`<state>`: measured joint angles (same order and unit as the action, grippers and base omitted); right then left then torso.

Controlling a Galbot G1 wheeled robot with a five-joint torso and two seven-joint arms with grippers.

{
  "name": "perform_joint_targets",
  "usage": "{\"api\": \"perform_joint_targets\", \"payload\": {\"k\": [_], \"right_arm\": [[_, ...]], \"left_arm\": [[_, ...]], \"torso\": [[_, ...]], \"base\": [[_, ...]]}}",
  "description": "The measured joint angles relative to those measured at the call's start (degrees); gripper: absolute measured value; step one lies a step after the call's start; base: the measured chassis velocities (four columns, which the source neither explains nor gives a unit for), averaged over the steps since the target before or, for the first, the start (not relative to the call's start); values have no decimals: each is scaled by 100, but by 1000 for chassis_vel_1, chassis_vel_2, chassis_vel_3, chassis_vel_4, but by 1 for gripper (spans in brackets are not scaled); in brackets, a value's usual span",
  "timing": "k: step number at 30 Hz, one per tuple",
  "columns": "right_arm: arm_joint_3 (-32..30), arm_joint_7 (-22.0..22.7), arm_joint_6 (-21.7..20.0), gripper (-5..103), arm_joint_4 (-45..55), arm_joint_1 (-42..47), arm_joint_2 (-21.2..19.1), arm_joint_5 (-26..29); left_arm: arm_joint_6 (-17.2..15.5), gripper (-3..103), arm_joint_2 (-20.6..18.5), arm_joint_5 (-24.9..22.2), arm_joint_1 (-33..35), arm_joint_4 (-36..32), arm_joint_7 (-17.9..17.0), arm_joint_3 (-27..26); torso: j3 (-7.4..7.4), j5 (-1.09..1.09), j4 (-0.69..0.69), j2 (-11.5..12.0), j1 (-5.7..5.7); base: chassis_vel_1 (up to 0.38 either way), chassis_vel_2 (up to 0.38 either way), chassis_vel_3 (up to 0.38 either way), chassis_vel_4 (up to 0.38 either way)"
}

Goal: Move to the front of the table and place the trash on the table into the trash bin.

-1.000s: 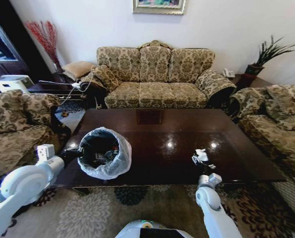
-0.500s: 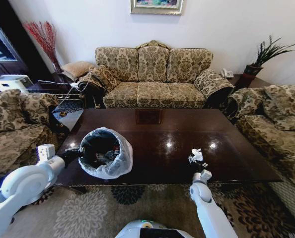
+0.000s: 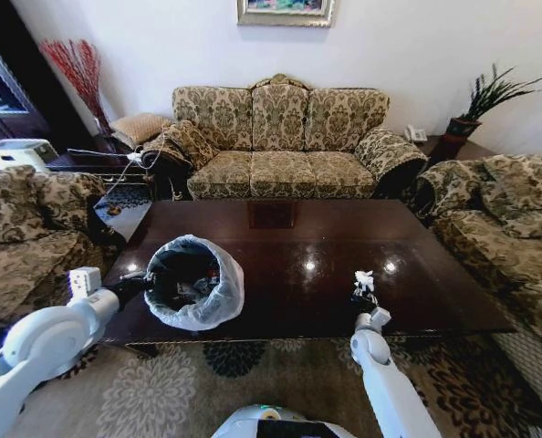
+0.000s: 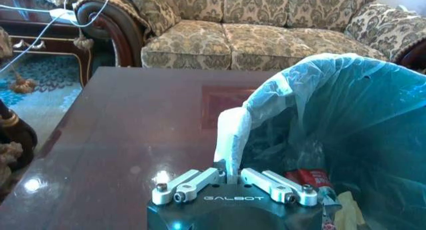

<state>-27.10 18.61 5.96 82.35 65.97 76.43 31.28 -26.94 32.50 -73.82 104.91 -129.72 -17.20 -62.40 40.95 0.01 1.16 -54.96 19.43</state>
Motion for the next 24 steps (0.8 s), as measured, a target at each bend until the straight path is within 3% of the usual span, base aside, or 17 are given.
{"api": "perform_joint_targets", "payload": {"k": [5, 7, 9, 11, 12, 13, 15, 16, 18, 19, 21, 24], "right_arm": [[45, -102, 171, 0, 222, 21, 0, 44], [208, -263, 615, 0, 532, 47, 41, -413], [316, -422, 758, 0, 766, 67, 74, -617], [664, -1026, 909, 0, 1476, 115, 148, -779], [664, -1026, 909, 0, 1476, 115, 148, -779], [826, -1326, 917, 0, 1789, 118, 160, -770], [1528, -2332, 819, 0, 2774, -32, 93, -542], [1528, -2332, 819, 0, 2774, -32, 93, -542], [2230, -2662, 553, 0, 3397, -312, -44, -267], [2230, -2662, 553, 0, 3397, -312, -44, -267], [2797, -2876, 358, 0, 3701, -530, -160, -164], [3111, -2920, 244, 0, 3830, -595, -210, -162]], "left_arm": [[0, 0, -22, 2, 5, -4, 2, -11], [0, 0, -79, -1, 21, -6, 2, -40], [0, 0, -115, -5, 37, -6, 1, -57], [0, 0, -235, -35, 67, 20, -5, -101], [0, 0, -235, -35, 67, 20, -5, -101], [0, 0, -279, -57, 67, 35, -13, -114], [-3, 0, -437, -128, 53, 97, -47, -135], [-3, 0, -437, -128, 53, 97, -47, -135], [-8, 0, -506, -146, 45, 150, -64, -136], [-8, 0, -506, -146, 45, 150, -64, -136], [-12, 0, -515, -152, 41, 158, -68, -136], [-12, 0, -491, -154, 30, 159, -69, -136]], "torso": [[0, -1, 0, 0, 0], [0, -3, 0, 0, 0], [0, -3, -1, 0, 0], [0, -2, 0, 0, 0], [0, -2, 0, 0, 0], [0, -1, 0, 0, 0], [0, -3, 0, 0, 0], [0, -3, 0, 0, 0], [-1, -5, 1, -1, 0], [-1, -5, 1, -1, 0], [-1, -3, 1, 0, 0], [0, -2, 1, 0, 0]], "base": [[0, 0, 0, 0], [0, 0, 0, 0], [0, 0, 0, 0], [0, 0, 0, 0], [0, 0, 0, 0], [0, 0, 0, 0], [0, 0, 0, 0], [0, 0, 0, 0], [0, 0, 0, 0], [0, 0, 0, 0], [0, 0, 0, 0], [0, 0, 0, 0]]}}
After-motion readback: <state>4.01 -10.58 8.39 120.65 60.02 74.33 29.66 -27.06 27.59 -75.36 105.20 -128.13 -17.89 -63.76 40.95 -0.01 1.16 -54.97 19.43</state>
